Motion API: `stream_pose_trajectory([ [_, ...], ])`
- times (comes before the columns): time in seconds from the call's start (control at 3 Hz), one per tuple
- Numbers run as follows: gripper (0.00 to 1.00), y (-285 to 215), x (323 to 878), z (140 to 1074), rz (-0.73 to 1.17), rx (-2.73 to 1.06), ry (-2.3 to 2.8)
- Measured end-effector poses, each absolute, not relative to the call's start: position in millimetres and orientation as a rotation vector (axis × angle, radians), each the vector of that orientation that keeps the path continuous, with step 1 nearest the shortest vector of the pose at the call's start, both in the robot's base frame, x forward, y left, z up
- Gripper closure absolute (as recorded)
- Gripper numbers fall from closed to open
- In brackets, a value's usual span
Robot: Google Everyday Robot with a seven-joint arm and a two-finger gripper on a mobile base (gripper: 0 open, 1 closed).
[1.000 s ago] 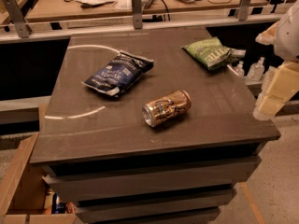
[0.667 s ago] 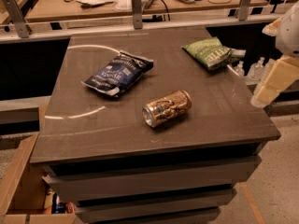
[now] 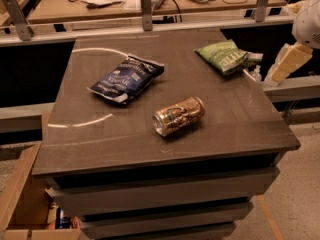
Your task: Move green jalapeno chip bag near orange can
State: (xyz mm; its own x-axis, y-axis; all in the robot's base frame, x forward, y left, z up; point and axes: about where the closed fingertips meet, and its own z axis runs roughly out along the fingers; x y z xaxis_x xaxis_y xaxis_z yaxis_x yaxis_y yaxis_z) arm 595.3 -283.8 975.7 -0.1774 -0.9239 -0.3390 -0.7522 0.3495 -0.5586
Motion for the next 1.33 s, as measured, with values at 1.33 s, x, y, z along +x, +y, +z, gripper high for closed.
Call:
stream_pose_trajectory([
  [1.33,0.00,-304,662,958,-0.373,-1.450,1.895],
])
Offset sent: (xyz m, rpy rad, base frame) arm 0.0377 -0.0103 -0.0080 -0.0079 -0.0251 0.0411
